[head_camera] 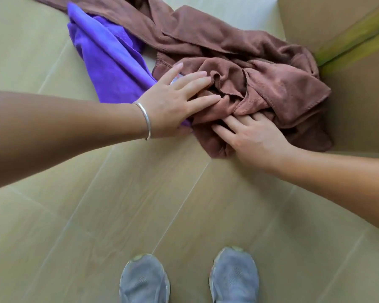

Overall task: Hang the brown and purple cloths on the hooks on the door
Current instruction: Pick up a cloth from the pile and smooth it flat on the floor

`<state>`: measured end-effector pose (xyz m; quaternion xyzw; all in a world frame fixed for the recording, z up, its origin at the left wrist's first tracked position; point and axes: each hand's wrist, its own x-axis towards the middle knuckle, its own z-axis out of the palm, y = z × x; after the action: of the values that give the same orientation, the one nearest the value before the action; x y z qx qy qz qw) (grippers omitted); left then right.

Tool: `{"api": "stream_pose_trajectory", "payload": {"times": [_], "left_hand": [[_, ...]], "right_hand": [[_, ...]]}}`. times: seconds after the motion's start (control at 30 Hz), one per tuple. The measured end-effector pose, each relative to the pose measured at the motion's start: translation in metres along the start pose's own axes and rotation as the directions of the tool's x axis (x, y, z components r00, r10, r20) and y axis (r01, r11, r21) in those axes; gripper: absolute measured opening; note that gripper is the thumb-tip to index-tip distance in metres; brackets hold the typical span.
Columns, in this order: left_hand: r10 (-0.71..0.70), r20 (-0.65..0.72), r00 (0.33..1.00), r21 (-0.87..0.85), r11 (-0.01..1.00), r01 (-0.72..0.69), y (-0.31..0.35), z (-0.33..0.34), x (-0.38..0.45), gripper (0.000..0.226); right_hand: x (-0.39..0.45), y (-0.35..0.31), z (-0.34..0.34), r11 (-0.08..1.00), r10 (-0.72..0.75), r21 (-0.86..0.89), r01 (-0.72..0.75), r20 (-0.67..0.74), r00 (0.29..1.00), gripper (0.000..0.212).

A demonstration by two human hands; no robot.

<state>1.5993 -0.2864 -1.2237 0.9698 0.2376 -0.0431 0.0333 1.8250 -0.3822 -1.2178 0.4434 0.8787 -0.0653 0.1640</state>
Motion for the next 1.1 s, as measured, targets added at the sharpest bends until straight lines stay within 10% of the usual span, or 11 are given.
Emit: {"api": "stream_pose_trajectory", "payload": {"times": [0.27, 0.5, 0.77, 1.1], "left_hand": [[-0.107, -0.038, 0.994, -0.071, 0.992, 0.104, 0.0, -0.002, 0.009, 0.044], [-0.074, -0.184, 0.98, -0.329, 0.944, 0.009, -0.003, -0.013, -0.002, 0.071], [-0.17, -0.165, 0.972, -0.533, 0.844, 0.058, 0.007, -0.033, 0.021, 0.032], [-0.184, -0.258, 0.948, -0.148, 0.978, 0.149, -0.04, -0.104, -0.006, 0.043]], "right_hand": [[-0.007, 0.017, -0.016, 0.901, 0.205, 0.421, -0.103, -0.203, 0.957, 0.031], [-0.005, 0.021, -0.041, 0.631, 0.491, 0.756, -0.172, -0.218, 0.844, 0.021], [-0.003, 0.021, -0.055, 0.738, 0.474, 0.658, -0.15, -0.347, 0.809, 0.014], [-0.002, 0.044, -0.122, 0.943, 0.321, 0.188, -0.276, -0.284, 0.903, 0.012]]}}
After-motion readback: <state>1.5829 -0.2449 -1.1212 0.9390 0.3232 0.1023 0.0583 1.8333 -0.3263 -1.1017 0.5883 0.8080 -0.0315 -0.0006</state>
